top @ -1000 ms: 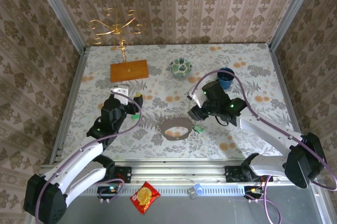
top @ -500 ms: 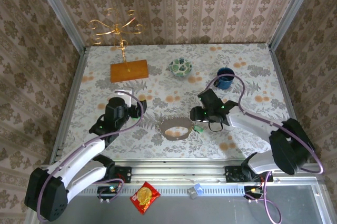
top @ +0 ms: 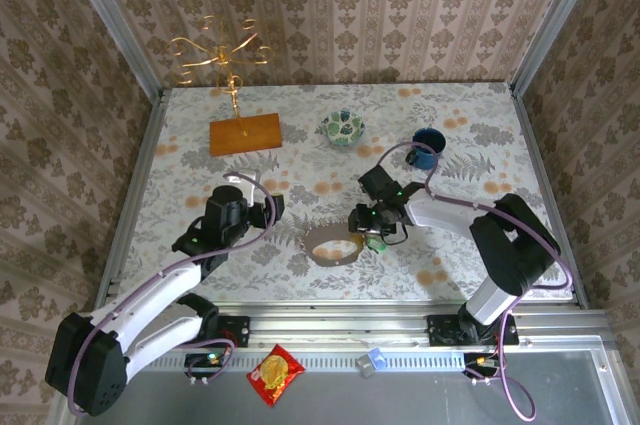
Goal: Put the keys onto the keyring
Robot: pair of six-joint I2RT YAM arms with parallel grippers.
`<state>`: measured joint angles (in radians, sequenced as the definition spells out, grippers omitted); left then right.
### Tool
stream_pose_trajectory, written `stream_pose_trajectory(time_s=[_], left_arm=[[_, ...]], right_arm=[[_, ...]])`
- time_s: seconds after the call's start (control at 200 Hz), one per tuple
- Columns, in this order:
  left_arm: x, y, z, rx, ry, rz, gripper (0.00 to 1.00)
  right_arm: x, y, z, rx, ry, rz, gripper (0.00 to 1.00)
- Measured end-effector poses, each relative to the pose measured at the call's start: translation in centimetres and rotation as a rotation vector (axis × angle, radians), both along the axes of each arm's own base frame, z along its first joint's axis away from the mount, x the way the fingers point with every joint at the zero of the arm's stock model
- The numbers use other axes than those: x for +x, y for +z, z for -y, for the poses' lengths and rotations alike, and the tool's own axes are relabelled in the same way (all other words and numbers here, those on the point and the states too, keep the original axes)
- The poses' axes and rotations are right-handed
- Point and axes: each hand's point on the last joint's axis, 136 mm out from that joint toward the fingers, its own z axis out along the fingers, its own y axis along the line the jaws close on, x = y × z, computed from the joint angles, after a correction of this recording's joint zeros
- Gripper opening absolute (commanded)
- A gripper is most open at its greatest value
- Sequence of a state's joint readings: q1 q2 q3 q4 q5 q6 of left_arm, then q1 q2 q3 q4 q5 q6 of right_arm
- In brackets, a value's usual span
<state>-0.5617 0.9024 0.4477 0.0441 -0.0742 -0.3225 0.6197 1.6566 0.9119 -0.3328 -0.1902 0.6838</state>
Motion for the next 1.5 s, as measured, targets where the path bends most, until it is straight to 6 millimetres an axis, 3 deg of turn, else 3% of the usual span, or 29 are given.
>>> stream_pose_trajectory(time_s=[0.265, 0.37, 0.635, 0.825, 0.94, 1.13, 1.245, 1.5], left_arm=[[-0.1, 0.1, -0.3, 0.006, 0.008, 0.001, 0.78], [-0.2, 0.4, -0.5, 0.006, 0.018, 0.011, 0.79], [-0.3, -0.2, -1.2, 0.029, 0.053, -0.011, 0.78], [-1.1, -1.8, -1.9, 0.044, 0.081, -0.091, 0.73], [-2.0, -2.6, -1.8, 0.047, 0.081, -0.155, 0.71], [-4.6, -3.1, 0.7, 0.061, -0.004, -0.248, 0.7], [-6.0, -4.2, 1.3, 0.072, -0.014, -0.315, 0.67], [-9.2, -5.8, 2.1, 0.016, -0.005, -0.482, 0.54]], right_arm=[[2.0, 0.7, -3.5, 0.067, 0.061, 0.008, 0.41], [2.6, 1.5, -3.9, 0.07, 0.093, 0.032, 0.42], [2.5, 1.8, -1.4, -0.079, 0.166, 0.087, 0.42], [1.6, 2.9, -0.6, -0.106, 0.207, 0.111, 0.4], [1.2, 2.9, -0.8, -0.112, 0.228, 0.114, 0.4], [0.8, 2.8, -0.9, -0.119, 0.247, 0.109, 0.38], [0.8, 2.8, -0.9, -0.12, 0.251, 0.11, 0.38], [0.5, 3.0, -1.0, -0.117, 0.257, 0.115, 0.37]])
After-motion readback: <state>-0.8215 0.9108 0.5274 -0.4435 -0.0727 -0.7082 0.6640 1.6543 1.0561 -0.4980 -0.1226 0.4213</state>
